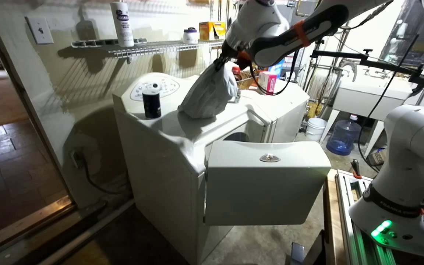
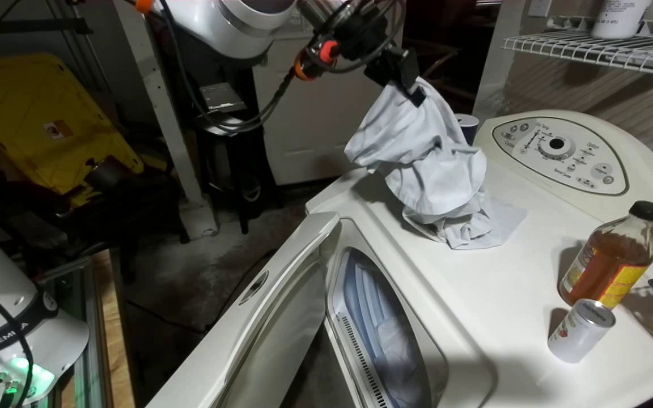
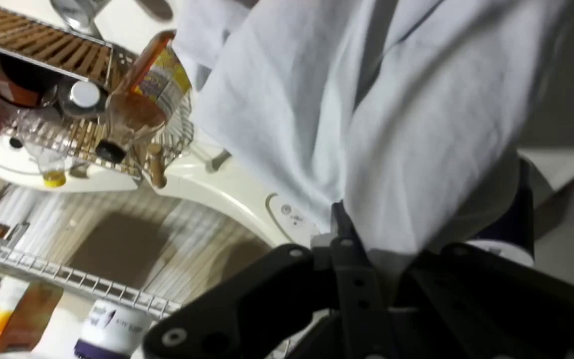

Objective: Put the light blue cloth in the washing machine on the left

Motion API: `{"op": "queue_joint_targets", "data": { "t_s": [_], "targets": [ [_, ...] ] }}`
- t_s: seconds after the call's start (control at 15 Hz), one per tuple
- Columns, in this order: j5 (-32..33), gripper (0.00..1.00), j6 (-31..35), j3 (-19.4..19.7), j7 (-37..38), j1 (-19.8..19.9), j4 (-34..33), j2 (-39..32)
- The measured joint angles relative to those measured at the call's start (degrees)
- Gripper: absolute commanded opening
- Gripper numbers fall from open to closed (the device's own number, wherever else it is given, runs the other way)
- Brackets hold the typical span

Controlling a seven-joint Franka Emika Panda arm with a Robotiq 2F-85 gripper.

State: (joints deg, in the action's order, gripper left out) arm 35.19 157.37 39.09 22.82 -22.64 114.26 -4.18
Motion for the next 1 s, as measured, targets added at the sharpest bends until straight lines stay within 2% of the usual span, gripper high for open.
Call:
{"op": "queue_joint_targets", "data": {
  "t_s": [0.33,0.53,0.73,1.0],
  "targets": [
    [13.37,0.01,2.54,-0.56,9.09,-0.7,0.98,10.19],
    [14.65,0.01,3.06,-0.91,9.87,-0.76,1.59,12.04],
    [13.42,0.01,7.13,-0.52,9.64,-0.87,3.71,8.72],
    [8.28,0.01,15.13,-0.01,7.04,-0.59,4.62,-1.03]
  ]
}}
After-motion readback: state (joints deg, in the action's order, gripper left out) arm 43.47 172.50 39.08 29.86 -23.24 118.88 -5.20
